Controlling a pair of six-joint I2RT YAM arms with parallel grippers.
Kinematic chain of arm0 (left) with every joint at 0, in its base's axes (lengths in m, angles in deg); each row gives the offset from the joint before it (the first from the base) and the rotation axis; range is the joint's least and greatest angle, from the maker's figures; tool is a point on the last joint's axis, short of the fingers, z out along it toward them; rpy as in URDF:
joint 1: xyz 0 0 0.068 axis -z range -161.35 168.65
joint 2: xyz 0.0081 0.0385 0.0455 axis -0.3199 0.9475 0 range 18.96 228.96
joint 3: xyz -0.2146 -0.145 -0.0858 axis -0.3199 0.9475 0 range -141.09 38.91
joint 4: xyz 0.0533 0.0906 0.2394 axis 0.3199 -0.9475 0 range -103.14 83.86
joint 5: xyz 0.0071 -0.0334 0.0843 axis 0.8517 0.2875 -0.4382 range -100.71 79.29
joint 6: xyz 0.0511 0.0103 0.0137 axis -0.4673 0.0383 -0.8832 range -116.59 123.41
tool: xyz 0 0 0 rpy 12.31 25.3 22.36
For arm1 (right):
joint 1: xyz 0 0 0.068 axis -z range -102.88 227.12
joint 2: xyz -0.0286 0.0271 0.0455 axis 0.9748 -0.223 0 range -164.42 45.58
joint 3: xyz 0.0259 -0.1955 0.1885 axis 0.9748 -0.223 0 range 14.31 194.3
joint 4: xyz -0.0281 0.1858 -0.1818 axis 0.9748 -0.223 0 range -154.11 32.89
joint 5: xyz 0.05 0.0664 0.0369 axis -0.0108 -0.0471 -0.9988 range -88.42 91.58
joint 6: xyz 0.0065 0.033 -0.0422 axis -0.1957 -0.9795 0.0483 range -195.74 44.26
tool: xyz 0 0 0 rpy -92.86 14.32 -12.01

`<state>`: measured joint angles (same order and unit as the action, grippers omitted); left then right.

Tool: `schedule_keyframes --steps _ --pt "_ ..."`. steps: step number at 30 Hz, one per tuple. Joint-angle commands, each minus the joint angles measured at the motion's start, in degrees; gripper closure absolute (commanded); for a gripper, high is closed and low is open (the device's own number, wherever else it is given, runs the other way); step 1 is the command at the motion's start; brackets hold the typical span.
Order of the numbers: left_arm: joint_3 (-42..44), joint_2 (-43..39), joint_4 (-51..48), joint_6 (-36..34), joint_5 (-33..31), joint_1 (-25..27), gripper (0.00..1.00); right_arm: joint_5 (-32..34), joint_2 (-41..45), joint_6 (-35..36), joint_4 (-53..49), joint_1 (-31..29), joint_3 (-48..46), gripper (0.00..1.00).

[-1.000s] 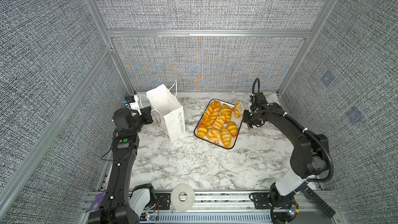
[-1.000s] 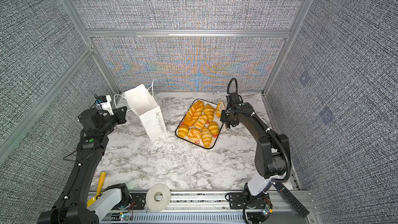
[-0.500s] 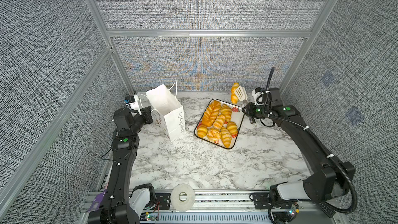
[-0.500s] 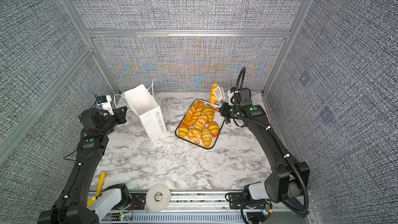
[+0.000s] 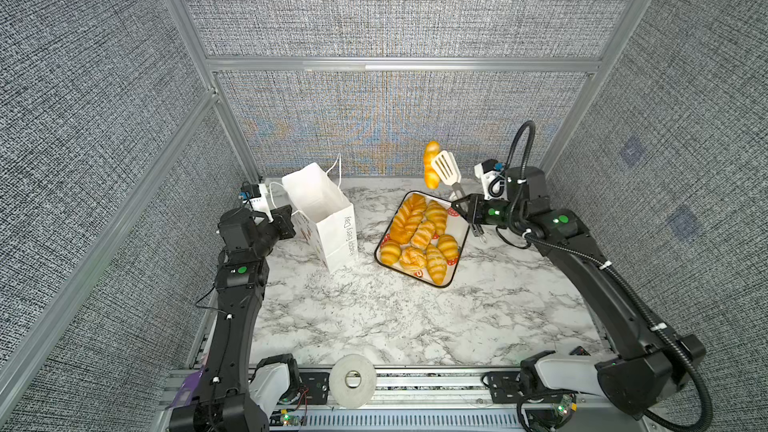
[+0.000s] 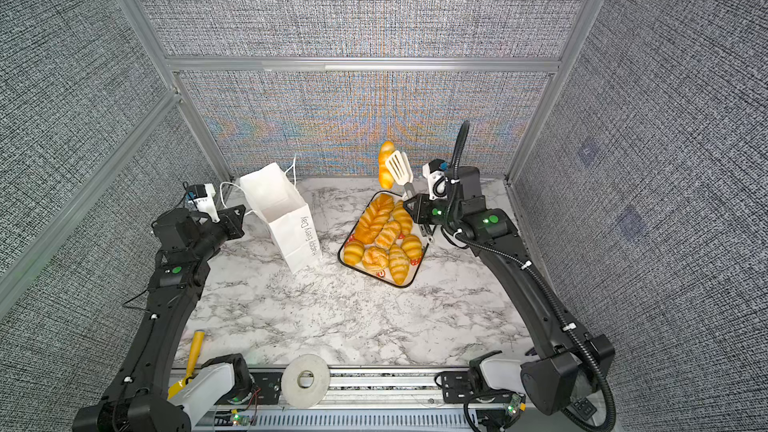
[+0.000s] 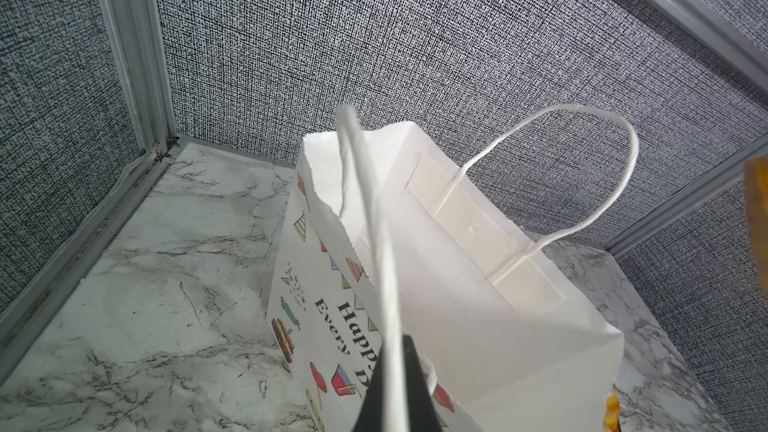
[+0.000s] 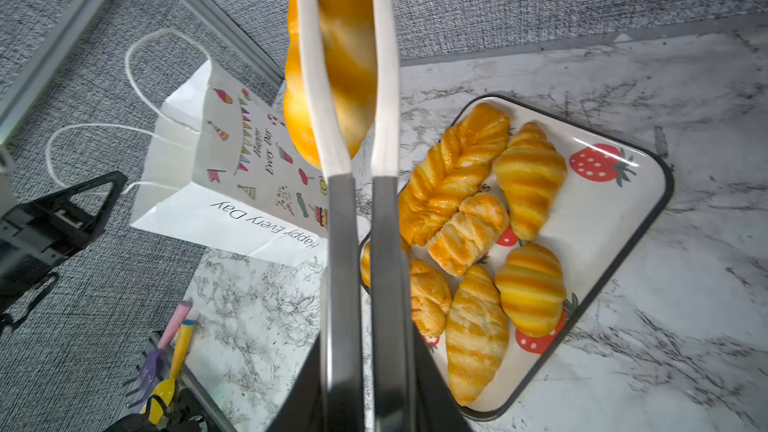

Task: Place the fake bread into the paper bag
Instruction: 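Lift the roll in the tongs and carry it toward the paper bag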

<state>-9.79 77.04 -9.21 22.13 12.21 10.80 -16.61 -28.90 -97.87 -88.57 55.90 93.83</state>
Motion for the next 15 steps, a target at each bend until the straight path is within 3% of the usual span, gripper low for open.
schedule_keyframes --steps 1,15 --pt "0.0 -0.1 0.1 -0.3 0.4 -0.1 1.0 -1.0 0.4 0.3 4.6 -2.2 1.4 0.76" --pt "0.0 -0.3 0.1 -0.3 0.2 -0.1 1.0 1.1 -5.3 2.5 6.1 -14.5 10.3 0.76"
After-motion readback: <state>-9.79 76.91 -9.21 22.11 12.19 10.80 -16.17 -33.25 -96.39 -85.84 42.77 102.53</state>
